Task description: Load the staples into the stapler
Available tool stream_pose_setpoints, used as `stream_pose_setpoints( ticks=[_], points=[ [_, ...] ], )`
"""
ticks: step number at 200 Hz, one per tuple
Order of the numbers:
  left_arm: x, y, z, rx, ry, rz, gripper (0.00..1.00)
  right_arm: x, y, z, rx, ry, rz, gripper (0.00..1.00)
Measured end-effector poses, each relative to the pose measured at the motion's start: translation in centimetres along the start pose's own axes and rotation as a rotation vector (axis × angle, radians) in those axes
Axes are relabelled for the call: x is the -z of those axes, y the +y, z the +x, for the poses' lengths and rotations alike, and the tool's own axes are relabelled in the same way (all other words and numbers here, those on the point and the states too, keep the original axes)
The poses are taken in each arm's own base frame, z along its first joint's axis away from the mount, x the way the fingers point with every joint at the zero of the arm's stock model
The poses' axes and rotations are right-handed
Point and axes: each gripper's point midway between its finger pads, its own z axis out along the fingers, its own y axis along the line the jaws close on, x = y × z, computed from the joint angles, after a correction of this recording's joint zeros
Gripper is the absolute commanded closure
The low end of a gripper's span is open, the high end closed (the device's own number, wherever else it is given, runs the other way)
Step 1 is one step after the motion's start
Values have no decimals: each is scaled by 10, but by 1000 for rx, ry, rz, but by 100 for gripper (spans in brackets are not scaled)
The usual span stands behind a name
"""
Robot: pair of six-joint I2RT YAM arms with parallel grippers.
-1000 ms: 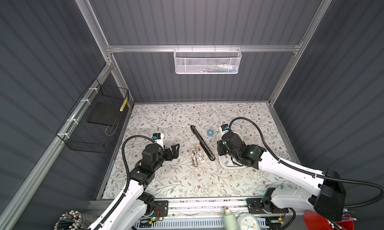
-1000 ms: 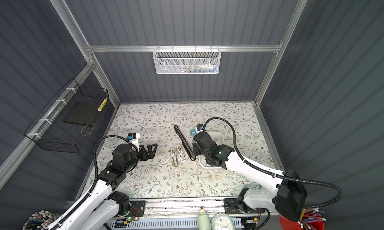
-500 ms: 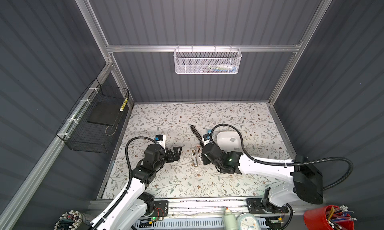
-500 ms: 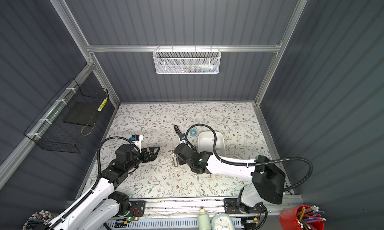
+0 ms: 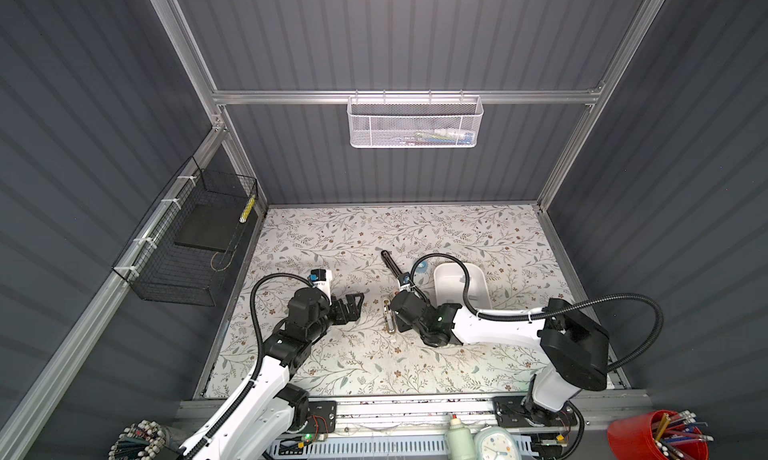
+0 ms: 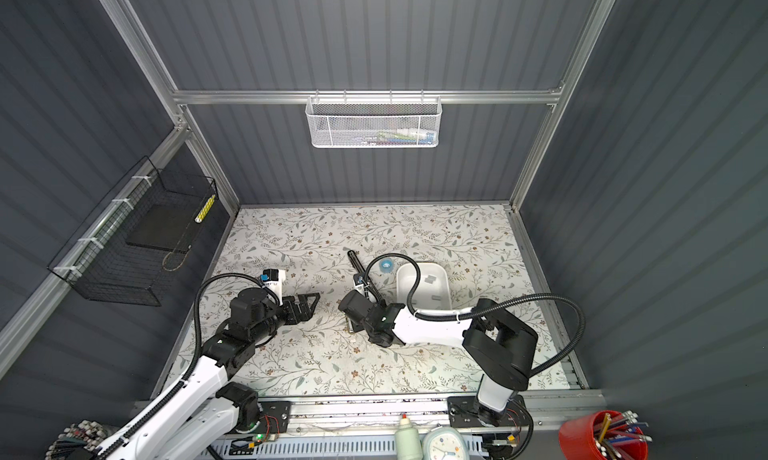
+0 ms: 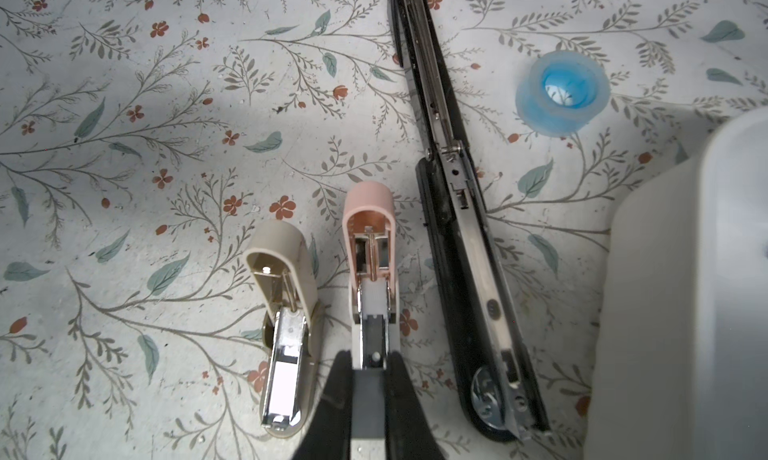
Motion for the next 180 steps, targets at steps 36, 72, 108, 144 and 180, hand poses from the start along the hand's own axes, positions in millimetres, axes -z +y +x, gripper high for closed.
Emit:
stream_pose_setpoints(
  ticks=[36,72,108,144,180],
  points=[
    [-2,0,3,2,17,3,0,-8,-2,2,5,-5,24,86],
    [-2,2,5,4,23,-5,0,-17,-2,10,32,8,37,87],
    [-2,2,5,3,23,-6,0,-22,2,9,52,-5,28,86],
    [-2,2,5,3,22,-8,0,-22,5,3,61,-26,13,86],
    [-2,3,4,3,19,-12,0,-24,6,2,61,-35,10,86]
  ],
)
